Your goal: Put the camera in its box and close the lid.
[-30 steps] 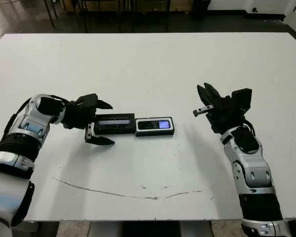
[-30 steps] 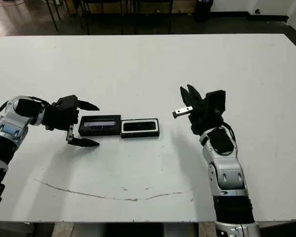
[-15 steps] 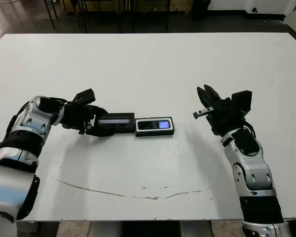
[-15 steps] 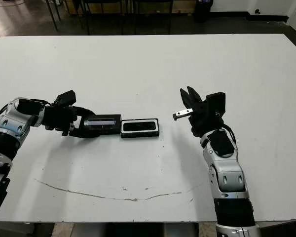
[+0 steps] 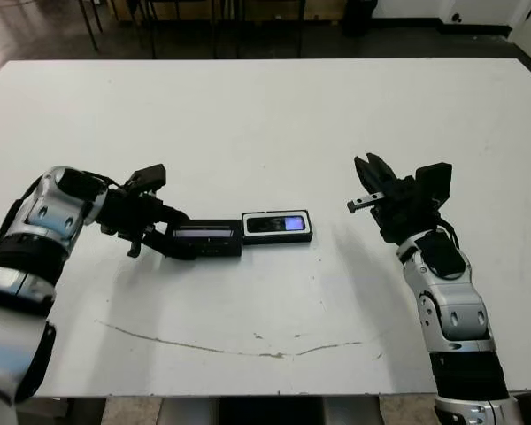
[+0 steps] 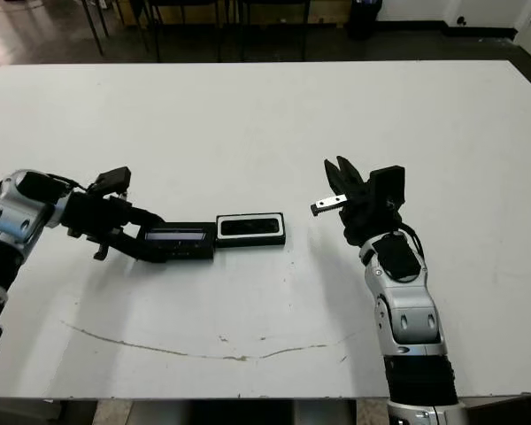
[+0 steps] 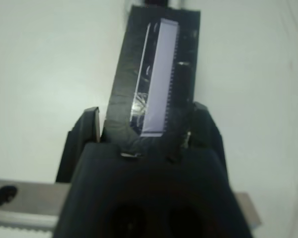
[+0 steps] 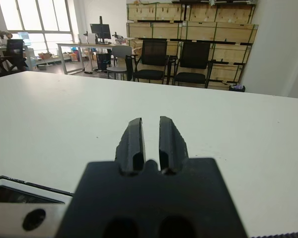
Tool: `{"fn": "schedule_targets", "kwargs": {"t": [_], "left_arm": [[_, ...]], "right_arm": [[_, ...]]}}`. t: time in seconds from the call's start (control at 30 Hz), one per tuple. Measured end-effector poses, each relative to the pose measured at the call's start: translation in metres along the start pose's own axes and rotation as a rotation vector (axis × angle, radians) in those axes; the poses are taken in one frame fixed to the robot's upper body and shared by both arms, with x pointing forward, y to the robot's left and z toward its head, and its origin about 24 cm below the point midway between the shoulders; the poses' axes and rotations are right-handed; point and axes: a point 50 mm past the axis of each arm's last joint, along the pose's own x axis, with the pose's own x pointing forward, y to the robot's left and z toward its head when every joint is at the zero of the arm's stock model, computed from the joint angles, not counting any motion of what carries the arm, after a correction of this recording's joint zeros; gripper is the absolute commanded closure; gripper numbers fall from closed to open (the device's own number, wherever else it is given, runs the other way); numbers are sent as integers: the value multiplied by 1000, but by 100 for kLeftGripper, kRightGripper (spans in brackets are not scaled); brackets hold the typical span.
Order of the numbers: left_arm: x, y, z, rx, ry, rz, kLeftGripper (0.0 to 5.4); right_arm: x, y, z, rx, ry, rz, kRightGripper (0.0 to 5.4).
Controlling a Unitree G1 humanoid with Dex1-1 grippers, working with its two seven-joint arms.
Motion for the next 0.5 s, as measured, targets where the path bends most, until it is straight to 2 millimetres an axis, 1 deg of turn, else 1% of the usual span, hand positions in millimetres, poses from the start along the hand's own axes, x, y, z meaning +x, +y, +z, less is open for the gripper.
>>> {"fn": "schedule_targets", "kwargs": {"t": [0.13,0.2,0.27,0.37,0.43,0.5], "left_arm": [[-19,7,8,-12,-161,263,382],[-22,7,12,-19,-223,378,382],[-18,2,16,-34,-279,463,382],[-7,-10,23,-43,-341,556,382],[-2,-16,26,-30,-359,603,382],[3,-20,31,-11,-363,616,382]], "right_arm": [[0,1,1,-2,-3,1,540],[1,1,1,-2,-5,1,540],[1,1,2,-2,-7,1,540],[1,2,3,-2,-8,2,540],[0,3,3,-3,-10,2,540],[0,3,3,-4,-11,0,540]]}}
